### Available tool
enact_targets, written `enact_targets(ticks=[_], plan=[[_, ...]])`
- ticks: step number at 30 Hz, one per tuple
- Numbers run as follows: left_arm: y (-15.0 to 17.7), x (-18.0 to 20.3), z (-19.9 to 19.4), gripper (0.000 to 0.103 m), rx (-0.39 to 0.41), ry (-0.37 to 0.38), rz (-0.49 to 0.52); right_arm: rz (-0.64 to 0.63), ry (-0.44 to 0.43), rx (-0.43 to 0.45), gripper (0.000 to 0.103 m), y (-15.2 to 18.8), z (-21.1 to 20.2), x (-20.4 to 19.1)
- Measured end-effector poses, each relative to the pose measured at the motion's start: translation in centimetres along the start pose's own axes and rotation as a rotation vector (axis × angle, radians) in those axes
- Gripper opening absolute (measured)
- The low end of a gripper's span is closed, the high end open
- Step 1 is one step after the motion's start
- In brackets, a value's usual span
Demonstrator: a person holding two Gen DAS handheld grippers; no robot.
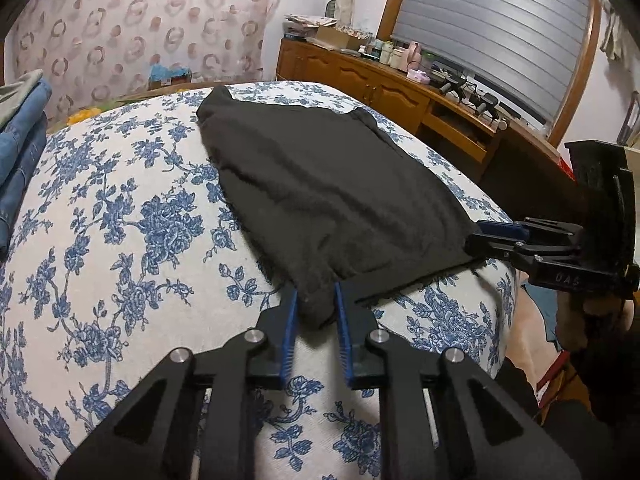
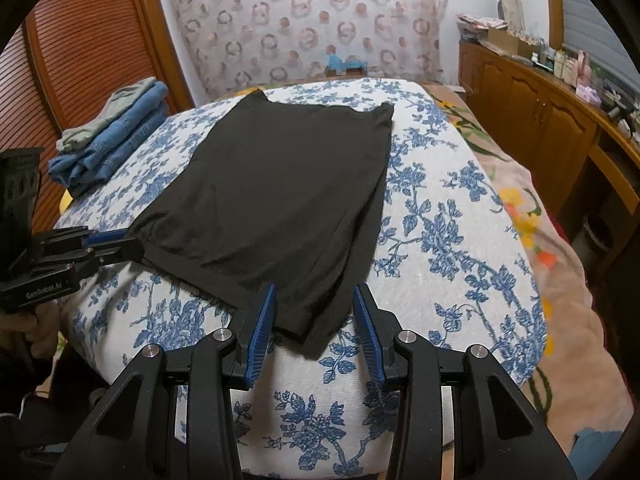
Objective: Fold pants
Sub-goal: 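Grasp the black shorts waistband with the left gripper while the right gripper grasps its other end, then lift the held shorts up off the sheet with both grippers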
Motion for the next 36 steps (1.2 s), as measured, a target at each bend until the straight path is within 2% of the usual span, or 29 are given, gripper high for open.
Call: enact_targets(ticks=[8,15,18,19,20,21,22,27,36], plan=[[0.1,0.0,0.1,0.017,0.002,-0.009,0.000,0.038,0.019,-0.006,0.040,0.0,0.0,0.0],[-0.2,-0.6,0.6,0.024,0.004,-0.008,-0.026,0.057,0.003,-0.007,0.040,0.0,0.2,-0.1],[-0.2,-0.6,0.6,0.024,0.005,-0.005,-0.020,0.030,-0.045,-0.008,0.022,0.1,0.1,-0.5],[-0.2,-0.5,0.6,0.022,0.006,-0.003,-0.018,0.028,-0.054,-0.009,0.020,0.1,0.1,-0.5],[-0.3,-0.4,0.7,0.016,0.006,0.009,-0.016,0.025,-0.066,-0.005,0.014,0.0,0.0,-0.5],[-0.4,-0.5,0.7,0.015,0.008,0.009,-0.021,0.025,-0.065,0.001,0.010,0.0,-0.1,-0.4],[-0.6,-0.4,0.6,0.012,0.009,0.005,-0.021,0.026,-0.064,0.003,0.009,-0.2,-0.1,-0.4],[-2.1,0.4,-1.2,0.010,0.064,0.008,0.007,0.029,-0.085,0.053,0.006,-1.4,-1.4,-0.4],[-6.3,1.4,-7.3,0.009,0.201,0.005,0.063,-0.010,-0.114,0.181,0.005,-5.7,-5.5,-1.6]])
Point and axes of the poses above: each gripper's, at about its wrist camera, not at the fingertips, and z roughly the way its jaws point, x to its right, y to its underside, the point moved 4 cm from there along z, roughly the way its jaws point, and after that the axes turned 9 degrees about y, right-handed, at the moved point
